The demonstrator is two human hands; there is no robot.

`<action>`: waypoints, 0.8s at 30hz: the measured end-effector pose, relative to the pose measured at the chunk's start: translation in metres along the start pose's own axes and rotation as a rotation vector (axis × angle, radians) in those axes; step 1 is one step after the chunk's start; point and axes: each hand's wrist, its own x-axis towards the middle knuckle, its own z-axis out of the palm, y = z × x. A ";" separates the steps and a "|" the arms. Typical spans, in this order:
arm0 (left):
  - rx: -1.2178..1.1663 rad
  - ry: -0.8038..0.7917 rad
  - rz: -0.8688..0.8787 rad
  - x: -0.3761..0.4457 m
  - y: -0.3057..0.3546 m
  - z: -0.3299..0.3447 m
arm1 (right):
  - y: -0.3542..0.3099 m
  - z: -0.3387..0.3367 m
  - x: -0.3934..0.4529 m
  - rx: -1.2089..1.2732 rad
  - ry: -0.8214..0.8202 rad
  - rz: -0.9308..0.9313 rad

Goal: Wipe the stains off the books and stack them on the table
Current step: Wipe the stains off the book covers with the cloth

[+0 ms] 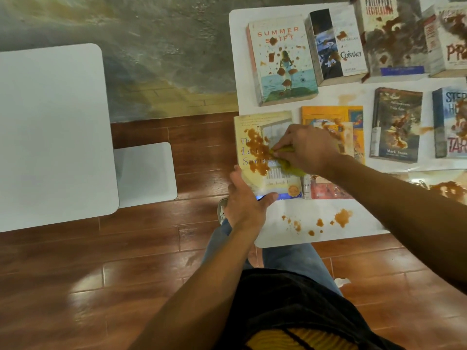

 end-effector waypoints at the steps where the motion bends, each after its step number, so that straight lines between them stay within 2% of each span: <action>1: 0.003 -0.001 -0.001 0.000 -0.001 0.000 | -0.001 0.003 -0.005 0.000 -0.036 -0.025; 5: -0.017 -0.001 0.013 -0.003 -0.003 0.002 | -0.002 0.007 -0.015 -0.003 -0.042 -0.028; 11: -0.013 -0.007 0.010 -0.001 -0.001 0.002 | 0.002 0.000 0.009 0.029 0.088 0.162; 15: -0.010 -0.001 0.010 0.000 -0.001 0.003 | 0.001 -0.008 0.029 -0.008 0.127 0.205; 18: 0.003 -0.003 0.000 0.002 -0.001 0.002 | -0.005 -0.008 0.034 -0.071 0.138 0.131; 22: 0.025 -0.006 0.016 -0.002 -0.003 0.003 | -0.007 -0.007 0.024 -0.136 0.044 -0.071; 24: 0.026 -0.002 0.015 -0.001 -0.003 0.003 | -0.004 -0.011 0.026 -0.149 0.037 -0.063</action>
